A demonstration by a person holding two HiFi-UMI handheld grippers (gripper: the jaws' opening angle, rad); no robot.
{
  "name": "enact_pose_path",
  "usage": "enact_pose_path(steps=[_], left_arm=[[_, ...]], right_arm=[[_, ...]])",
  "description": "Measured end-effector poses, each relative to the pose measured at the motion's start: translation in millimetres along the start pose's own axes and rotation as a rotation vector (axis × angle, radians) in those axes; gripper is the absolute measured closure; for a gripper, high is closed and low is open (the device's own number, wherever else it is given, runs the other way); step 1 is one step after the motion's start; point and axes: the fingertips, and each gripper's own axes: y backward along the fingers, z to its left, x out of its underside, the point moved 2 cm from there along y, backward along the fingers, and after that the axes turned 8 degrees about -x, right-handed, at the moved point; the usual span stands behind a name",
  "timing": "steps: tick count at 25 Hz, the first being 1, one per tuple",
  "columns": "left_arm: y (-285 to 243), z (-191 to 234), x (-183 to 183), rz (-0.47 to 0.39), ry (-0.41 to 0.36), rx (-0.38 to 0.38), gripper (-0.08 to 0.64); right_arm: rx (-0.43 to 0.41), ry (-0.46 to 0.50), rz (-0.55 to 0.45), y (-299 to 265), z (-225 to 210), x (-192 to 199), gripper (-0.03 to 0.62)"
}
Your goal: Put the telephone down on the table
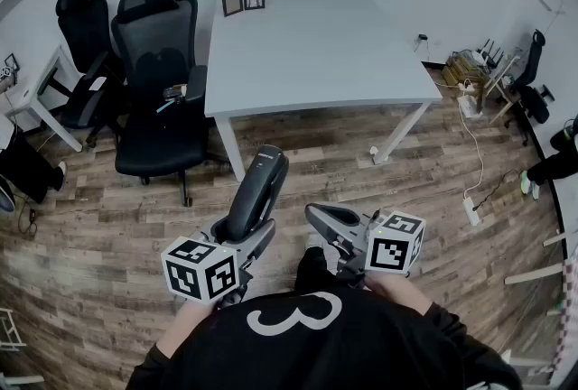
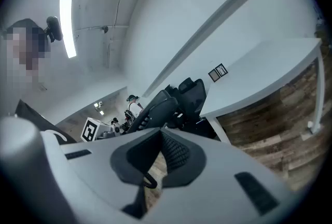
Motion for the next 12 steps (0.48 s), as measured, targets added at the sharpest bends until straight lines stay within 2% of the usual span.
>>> enact_pose_path(steps=[12], left_arm=[[-1.7,-6.9,0.5,-0.006,-0.005,-0.007,0.270]], right_arm=[[-0.010,0.003,-0.004,7.5,-1.6,-0.4,0.584]])
